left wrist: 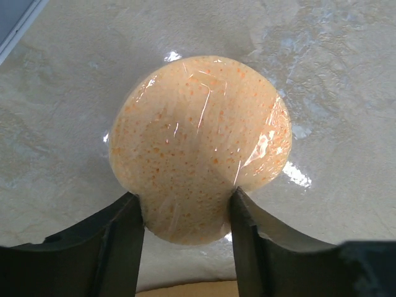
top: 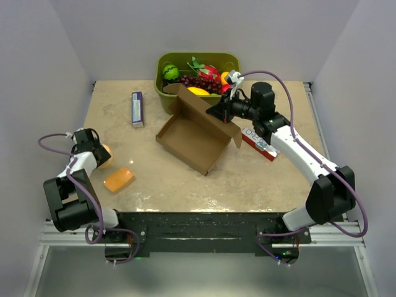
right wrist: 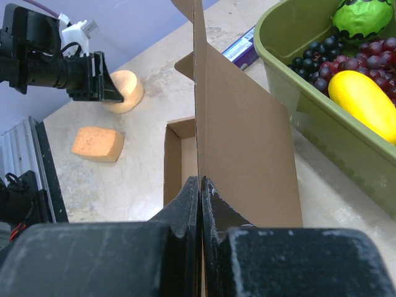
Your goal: Fold the paper box
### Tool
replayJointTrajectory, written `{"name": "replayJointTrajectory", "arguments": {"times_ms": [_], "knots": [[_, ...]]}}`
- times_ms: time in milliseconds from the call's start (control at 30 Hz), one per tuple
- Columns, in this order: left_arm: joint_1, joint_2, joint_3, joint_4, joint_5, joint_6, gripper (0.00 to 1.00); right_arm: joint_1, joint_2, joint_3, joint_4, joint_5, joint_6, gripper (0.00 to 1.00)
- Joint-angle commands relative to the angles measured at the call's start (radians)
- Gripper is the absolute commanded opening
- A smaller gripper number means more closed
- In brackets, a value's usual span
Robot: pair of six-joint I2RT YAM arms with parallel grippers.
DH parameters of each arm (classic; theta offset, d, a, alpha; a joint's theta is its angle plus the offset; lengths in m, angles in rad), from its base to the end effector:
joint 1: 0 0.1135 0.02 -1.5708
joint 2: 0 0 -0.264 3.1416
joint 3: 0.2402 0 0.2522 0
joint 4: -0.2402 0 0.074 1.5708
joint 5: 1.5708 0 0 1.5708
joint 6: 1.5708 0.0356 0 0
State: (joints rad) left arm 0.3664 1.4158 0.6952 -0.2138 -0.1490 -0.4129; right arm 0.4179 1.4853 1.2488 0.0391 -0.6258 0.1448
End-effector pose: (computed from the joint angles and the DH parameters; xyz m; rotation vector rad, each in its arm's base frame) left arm 0.2481 0.1009 0.1700 -1.0054 2.2869 0.1672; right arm 0.3119 0.1613 0.3573 -0.7057 1.6888 0.9525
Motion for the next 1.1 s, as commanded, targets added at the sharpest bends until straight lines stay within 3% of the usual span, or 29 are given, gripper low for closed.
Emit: {"name": "replayJointTrajectory", "arguments": {"times_ms": [0,100,500,700,833,1067], "knots": [[0.002,-0.017,-0.010,0.013,0.101,0.088,0.40,-0.001,-0.040,-0.008,0.050,-0.035,0.026,0.00],[-0.017,-0.058,-0.017,0.022,0.129,0.117,0.33,-0.002,-0.042,-0.009,0.051,-0.035,0.027,0.00],[-0.231,-0.410,0.064,-0.067,0.255,0.184,0.33,-0.001,-0.010,0.011,0.031,-0.029,0.024,0.00],[-0.509,-0.364,0.110,0.083,0.232,-0.007,0.35,-0.002,0.001,0.024,0.015,-0.003,0.024,0.00],[-0.682,-0.202,0.190,0.162,0.229,-0.078,0.36,-0.001,-0.002,0.029,-0.002,0.003,0.022,0.00],[-0.753,-0.043,0.254,0.244,0.230,-0.109,0.38,-0.002,-0.005,0.031,-0.016,0.021,0.021,0.00]]}}
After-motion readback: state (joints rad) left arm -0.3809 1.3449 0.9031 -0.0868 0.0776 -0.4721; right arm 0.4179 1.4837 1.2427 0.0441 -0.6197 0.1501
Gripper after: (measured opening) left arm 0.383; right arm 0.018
